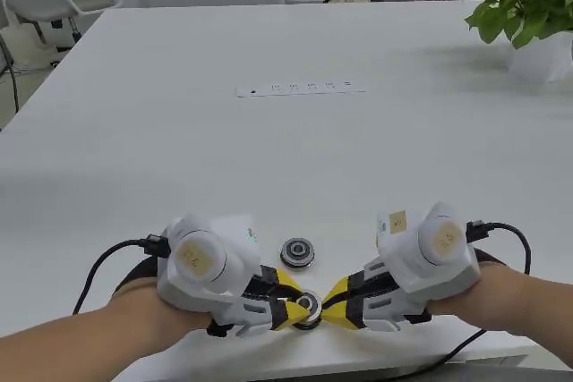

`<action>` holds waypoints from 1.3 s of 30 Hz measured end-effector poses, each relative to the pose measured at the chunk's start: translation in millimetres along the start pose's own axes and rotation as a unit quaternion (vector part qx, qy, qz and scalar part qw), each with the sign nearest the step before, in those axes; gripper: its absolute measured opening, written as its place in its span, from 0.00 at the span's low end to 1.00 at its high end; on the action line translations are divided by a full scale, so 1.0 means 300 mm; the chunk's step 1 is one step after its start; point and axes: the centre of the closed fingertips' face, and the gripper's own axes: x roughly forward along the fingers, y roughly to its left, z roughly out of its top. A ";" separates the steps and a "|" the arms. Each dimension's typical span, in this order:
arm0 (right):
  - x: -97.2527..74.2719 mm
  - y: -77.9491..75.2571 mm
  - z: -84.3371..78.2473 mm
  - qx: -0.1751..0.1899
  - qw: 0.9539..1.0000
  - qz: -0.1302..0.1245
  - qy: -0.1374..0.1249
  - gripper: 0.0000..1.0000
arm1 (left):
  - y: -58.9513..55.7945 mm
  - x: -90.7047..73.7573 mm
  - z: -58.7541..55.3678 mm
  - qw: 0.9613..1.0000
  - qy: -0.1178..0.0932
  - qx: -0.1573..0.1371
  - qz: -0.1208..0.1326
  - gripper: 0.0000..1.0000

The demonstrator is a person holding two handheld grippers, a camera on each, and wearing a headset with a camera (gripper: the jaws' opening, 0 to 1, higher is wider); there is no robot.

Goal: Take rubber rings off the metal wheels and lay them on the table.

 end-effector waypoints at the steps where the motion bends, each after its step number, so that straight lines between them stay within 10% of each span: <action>1: 0.001 0.000 0.000 0.002 1.000 0.000 0.000 0.00 | 0.000 0.000 0.000 1.000 0.000 0.000 0.000 0.07; 39: -0.027 -0.037 0.028 0.121 0.992 -0.009 -0.035 0.00 | 0.003 0.002 -0.001 1.000 0.005 0.005 0.004 0.07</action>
